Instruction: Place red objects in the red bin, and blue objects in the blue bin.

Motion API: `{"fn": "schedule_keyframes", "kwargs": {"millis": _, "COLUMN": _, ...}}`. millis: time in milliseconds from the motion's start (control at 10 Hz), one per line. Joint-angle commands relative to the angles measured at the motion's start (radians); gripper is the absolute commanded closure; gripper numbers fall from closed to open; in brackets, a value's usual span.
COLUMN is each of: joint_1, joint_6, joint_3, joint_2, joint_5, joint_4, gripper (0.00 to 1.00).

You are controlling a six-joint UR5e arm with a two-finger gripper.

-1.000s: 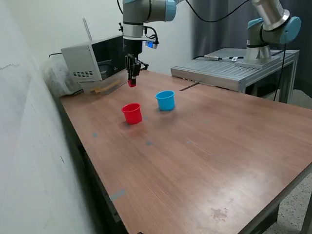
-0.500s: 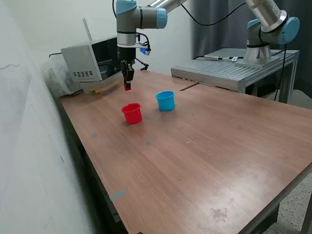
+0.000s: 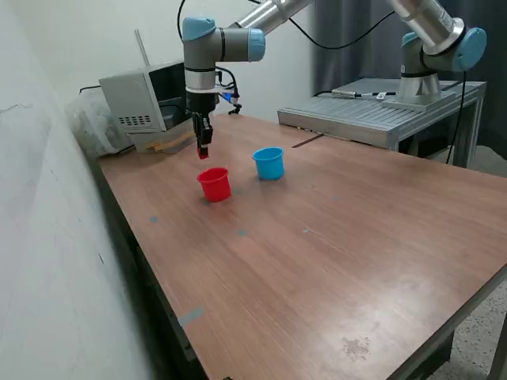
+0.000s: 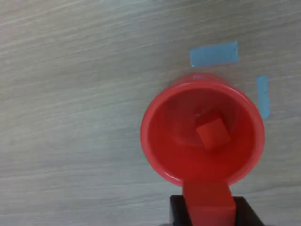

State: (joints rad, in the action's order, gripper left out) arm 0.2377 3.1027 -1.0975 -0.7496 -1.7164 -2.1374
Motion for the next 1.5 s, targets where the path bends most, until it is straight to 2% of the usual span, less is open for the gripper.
{"fn": "schedule_keyframes", "kwargs": {"millis": 0, "joint_1": 0.0, "joint_6": 0.002, "joint_3": 0.005, "joint_2": 0.007, "joint_5": -0.002, "joint_4": -0.001, "gripper": 1.0}}
{"fn": "schedule_keyframes", "kwargs": {"millis": 300, "joint_1": 0.009, "joint_6": -0.001, "joint_3": -0.007, "joint_2": 0.004, "joint_5": -0.026, "joint_4": 0.001, "gripper": 1.0}}
{"fn": "schedule_keyframes", "kwargs": {"millis": 600, "joint_1": 0.011, "joint_6": -0.001, "joint_3": -0.007, "joint_2": -0.01, "joint_5": -0.029, "joint_4": 0.002, "gripper": 1.0}}
{"fn": "schedule_keyframes", "kwargs": {"millis": 700, "joint_1": 0.011, "joint_6": 0.0, "joint_3": -0.007, "joint_2": -0.016, "joint_5": -0.029, "joint_4": 0.001, "gripper": 0.0}}
{"fn": "schedule_keyframes", "kwargs": {"millis": 1200, "joint_1": 0.011, "joint_6": -0.003, "joint_3": -0.013, "joint_2": -0.017, "joint_5": -0.028, "joint_4": 0.005, "gripper": 0.0}}
{"fn": "schedule_keyframes", "kwargs": {"millis": 1400, "joint_1": -0.006, "joint_6": -0.01, "joint_3": -0.083, "joint_2": -0.107, "joint_5": -0.028, "joint_4": 0.037, "gripper": 0.0}}
